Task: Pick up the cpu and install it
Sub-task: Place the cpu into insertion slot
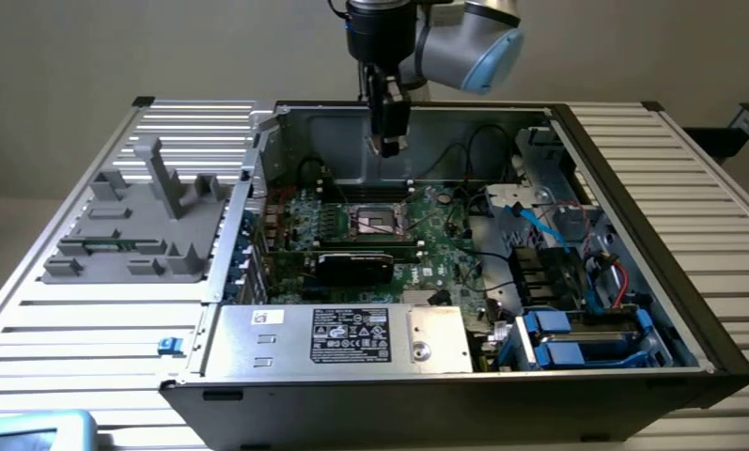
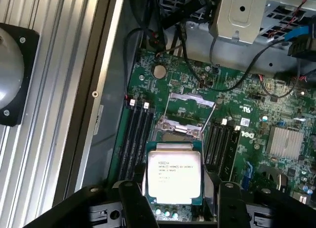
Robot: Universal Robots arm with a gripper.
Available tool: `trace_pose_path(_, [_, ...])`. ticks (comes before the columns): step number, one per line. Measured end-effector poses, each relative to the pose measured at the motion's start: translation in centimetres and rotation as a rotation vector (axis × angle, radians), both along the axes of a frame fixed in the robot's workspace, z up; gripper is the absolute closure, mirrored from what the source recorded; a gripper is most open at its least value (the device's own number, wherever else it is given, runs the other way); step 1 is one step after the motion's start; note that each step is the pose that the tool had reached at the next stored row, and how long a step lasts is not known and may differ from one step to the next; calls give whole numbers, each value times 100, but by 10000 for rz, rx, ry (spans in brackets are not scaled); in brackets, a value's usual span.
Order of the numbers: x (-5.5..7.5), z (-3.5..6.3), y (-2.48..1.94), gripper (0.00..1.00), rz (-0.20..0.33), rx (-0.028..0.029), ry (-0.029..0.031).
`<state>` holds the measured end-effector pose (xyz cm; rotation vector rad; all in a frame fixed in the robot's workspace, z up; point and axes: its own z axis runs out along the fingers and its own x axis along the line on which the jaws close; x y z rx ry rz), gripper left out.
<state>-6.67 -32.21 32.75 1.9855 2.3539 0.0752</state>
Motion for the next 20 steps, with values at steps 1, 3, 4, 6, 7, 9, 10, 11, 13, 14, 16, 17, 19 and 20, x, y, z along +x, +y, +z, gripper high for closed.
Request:
trace_pose_path(1, [0,-1,0,45,-179,0,1])
trace_pose_path(3, [0,-5,0,45,-531,0,1])
trace_pose_path(4, [0,-7,0,45,-716,0,0])
trace_pose_path(6, [0,-10,0,45,-1084,0,0])
trace_pose_path(7, [0,-12,0,45,-1259,-1,1])
trace_pose_path(9, [0,-14,0,45,-1604,-1,1])
trace_pose_path(10, [0,-16,0,45,-1775,0,1])
trace_pose_path(11, [0,-17,0,45,-1942,0,1])
trace_pose_path(13, [0,-19,0,45,-2252,-1,2])
trace_pose_path(14, [0,-19,0,45,-2269,-1,2])
trace_pose_path(16, [0,-19,0,45,-2270,-1,1])
trace_pose_path(17, [0,-19,0,45,-2271,-1,1])
trace_pose_path(19, [-1,-20,0,45,-2271,0,1])
trace_pose_path(20, [-3,-19,0,45,-2272,-2,2])
